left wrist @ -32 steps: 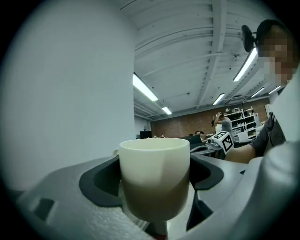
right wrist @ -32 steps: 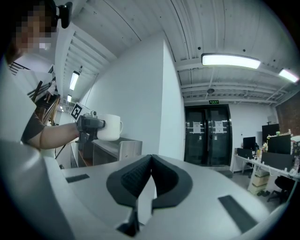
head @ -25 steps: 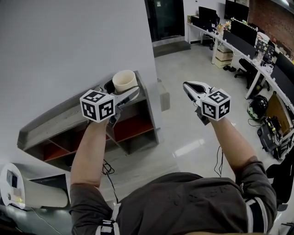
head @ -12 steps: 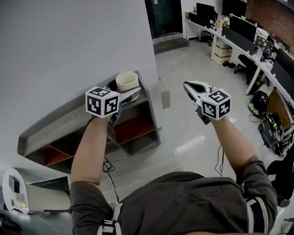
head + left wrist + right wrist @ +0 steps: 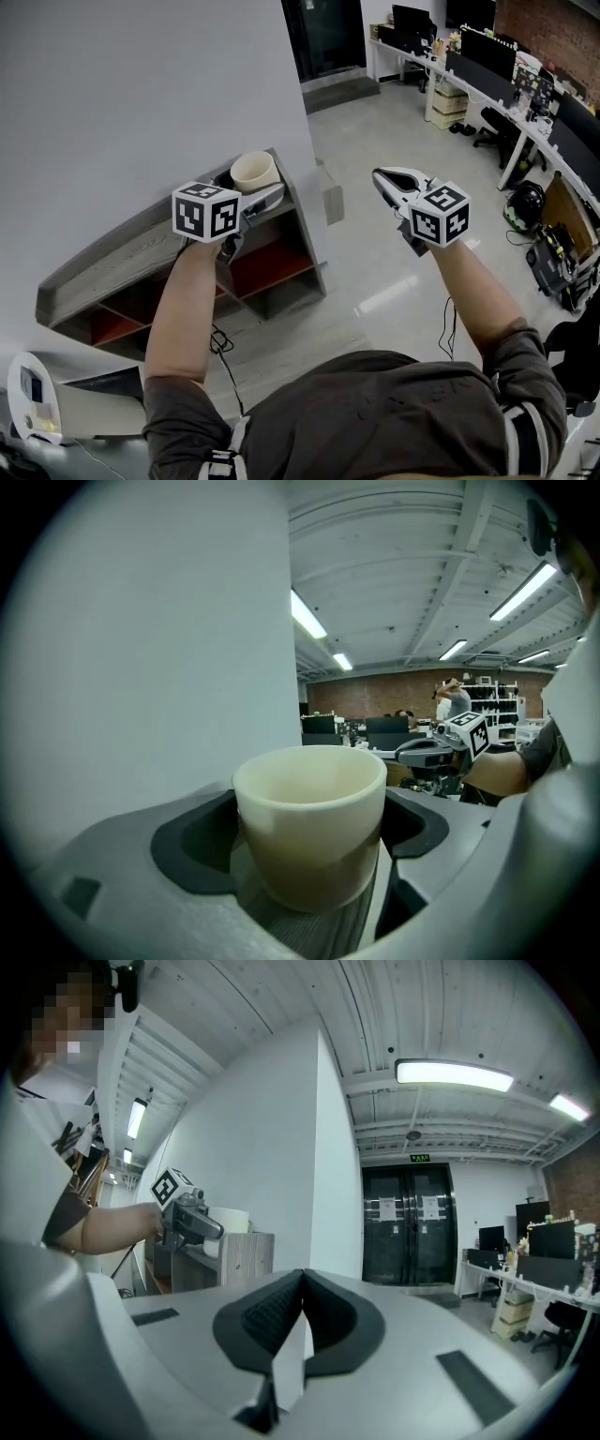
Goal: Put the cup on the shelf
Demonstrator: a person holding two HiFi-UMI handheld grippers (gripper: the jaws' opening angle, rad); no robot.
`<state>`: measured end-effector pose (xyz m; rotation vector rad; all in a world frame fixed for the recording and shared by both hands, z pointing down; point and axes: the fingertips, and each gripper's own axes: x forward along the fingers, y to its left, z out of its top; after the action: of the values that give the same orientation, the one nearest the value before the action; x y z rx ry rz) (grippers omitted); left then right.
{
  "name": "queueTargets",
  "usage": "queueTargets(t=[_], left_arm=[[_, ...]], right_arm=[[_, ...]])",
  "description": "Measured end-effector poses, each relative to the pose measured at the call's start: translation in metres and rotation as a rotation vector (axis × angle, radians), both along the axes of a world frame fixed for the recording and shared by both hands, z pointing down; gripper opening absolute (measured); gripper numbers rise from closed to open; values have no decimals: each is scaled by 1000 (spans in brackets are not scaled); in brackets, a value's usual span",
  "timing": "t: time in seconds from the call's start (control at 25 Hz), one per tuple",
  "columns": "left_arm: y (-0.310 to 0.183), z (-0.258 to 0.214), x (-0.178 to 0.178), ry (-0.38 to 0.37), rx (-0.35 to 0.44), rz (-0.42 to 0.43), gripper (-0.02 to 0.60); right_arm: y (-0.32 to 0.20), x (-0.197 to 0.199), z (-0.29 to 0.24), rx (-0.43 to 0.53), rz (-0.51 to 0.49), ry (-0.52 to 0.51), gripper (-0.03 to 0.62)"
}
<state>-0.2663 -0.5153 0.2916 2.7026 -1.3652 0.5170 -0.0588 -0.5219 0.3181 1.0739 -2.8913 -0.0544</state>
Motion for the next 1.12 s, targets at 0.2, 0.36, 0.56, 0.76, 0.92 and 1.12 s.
queueTargets(t=[0.2, 0.36, 0.56, 0.76, 0.92, 1.12], left_arm=[[1, -5, -4, -9, 70, -55, 434], [3, -15, -6, 44, 122, -82, 442], [10, -24, -16, 70, 189, -135, 449], [27, -45, -30, 80, 304, -206, 450], [47, -58, -35, 92, 355, -237, 449], [90, -62, -1, 100, 390, -161, 449]], right_arm=[[6, 0, 0, 2, -5, 4, -8], [10, 5, -2, 5, -5, 0, -8], [16, 11, -3, 12, -5, -3, -8], [26, 21, -5, 20, 0, -8, -8], [32, 31, -7, 26, 7, -11, -8], [50, 44, -7, 37, 6, -14, -8]])
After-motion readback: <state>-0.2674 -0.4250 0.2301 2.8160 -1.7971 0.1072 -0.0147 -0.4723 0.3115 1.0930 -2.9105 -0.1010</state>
